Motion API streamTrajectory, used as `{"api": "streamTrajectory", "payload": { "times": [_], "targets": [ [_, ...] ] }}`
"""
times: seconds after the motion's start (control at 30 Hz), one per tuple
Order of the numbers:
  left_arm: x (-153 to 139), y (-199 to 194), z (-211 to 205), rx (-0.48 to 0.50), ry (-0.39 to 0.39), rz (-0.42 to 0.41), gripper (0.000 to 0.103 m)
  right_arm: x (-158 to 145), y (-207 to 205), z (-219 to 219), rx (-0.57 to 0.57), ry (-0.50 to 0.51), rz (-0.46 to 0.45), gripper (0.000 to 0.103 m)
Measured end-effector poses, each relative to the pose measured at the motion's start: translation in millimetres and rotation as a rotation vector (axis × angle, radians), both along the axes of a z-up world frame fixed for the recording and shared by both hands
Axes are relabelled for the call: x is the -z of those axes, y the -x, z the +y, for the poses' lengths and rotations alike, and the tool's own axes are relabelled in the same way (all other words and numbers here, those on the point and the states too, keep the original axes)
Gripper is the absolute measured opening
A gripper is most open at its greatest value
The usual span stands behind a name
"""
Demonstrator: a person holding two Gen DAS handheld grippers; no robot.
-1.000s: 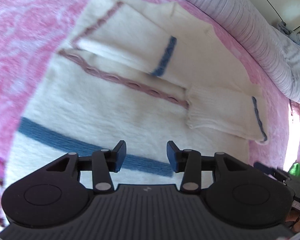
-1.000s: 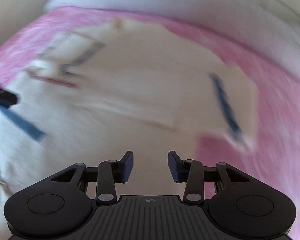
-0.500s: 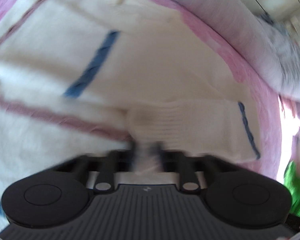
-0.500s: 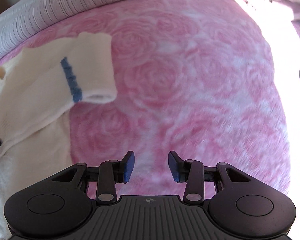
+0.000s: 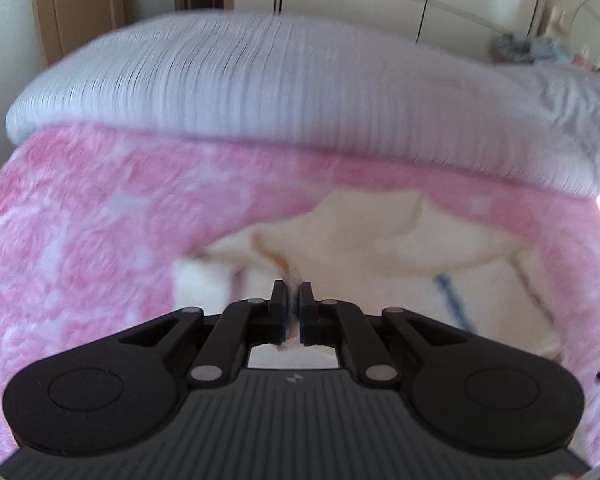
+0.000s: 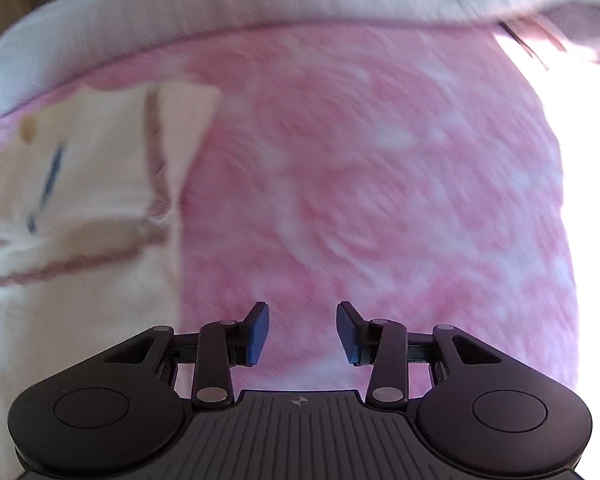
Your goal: Fold clothes
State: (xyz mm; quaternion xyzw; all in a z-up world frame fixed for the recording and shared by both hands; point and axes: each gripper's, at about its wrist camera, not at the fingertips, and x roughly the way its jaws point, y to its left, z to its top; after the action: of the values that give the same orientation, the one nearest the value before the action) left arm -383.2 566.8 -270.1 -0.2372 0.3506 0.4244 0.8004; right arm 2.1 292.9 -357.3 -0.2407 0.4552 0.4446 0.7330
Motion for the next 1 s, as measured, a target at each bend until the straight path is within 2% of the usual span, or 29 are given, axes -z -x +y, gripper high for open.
{"api": "streamTrajectory", "payload": {
  "times": [0.07,0.13,0.2,0.27,0.33,0.43,0.53,0.6,0.7,0.73,0.83,0.9,1.0],
  "targets": [
    [14.8,8.2,1.9,-0.01,0.029,0.011,0.003,-1.9,12.8,11.5,-0.062,-0.046,-0.012,0.041],
    [23.7,11.6,-1.7,-0.007,0.021,0.025,0.003,-0.3,25.6,23.2,-0.142,-0.102,0.0,0.041],
    [22.4,14.4,-6.5,-0.002,-0.022,0.014,0.003,5.1,37.6,35.4,-0.218,-0.136,-0.009,0.041],
    [19.0,18.8,-12.4,0.007,-0.071,-0.006,0.004,11.8,47.6,48.3,-0.286,-0.134,-0.066,0.041],
    [24.5,19.7,-14.1,0.009,-0.088,0.024,0.004,19.3,54.3,59.4,-0.326,-0.112,-0.111,0.041],
    [64.8,23.4,-6.0,0.005,-0.003,0.128,0.005,32.2,54.8,69.9,-0.328,-0.053,-0.101,0.041],
    [89.2,26.3,-1.9,0.016,0.037,0.178,0.005,34.3,56.8,69.0,-0.329,-0.026,-0.079,0.041],
    [83.1,23.5,-5.2,0.039,0.002,0.209,0.008,31.1,58.6,64.2,-0.344,-0.012,-0.094,0.041],
    [66.6,32.5,-6.5,-0.036,-0.045,0.21,0.008,20.7,55.4,56.4,-0.343,-0.034,-0.088,0.041],
    [61.2,35.8,-6.8,-0.062,-0.059,0.202,0.007,15.3,53.5,56.1,-0.333,-0.061,-0.081,0.041],
    [50.8,35.4,-6.6,-0.06,-0.06,0.126,0.007,-0.5,48.9,59.2,-0.293,-0.169,-0.046,0.041],
    [57.9,21.4,-9.7,0.019,-0.048,0.113,0.011,0.0,51.2,70.8,-0.277,-0.206,-0.021,0.041],
    [83.7,0.3,-8.8,0.12,-0.059,0.171,0.015,14.1,58.7,88.4,-0.264,-0.213,-0.025,0.041]
  ]
}}
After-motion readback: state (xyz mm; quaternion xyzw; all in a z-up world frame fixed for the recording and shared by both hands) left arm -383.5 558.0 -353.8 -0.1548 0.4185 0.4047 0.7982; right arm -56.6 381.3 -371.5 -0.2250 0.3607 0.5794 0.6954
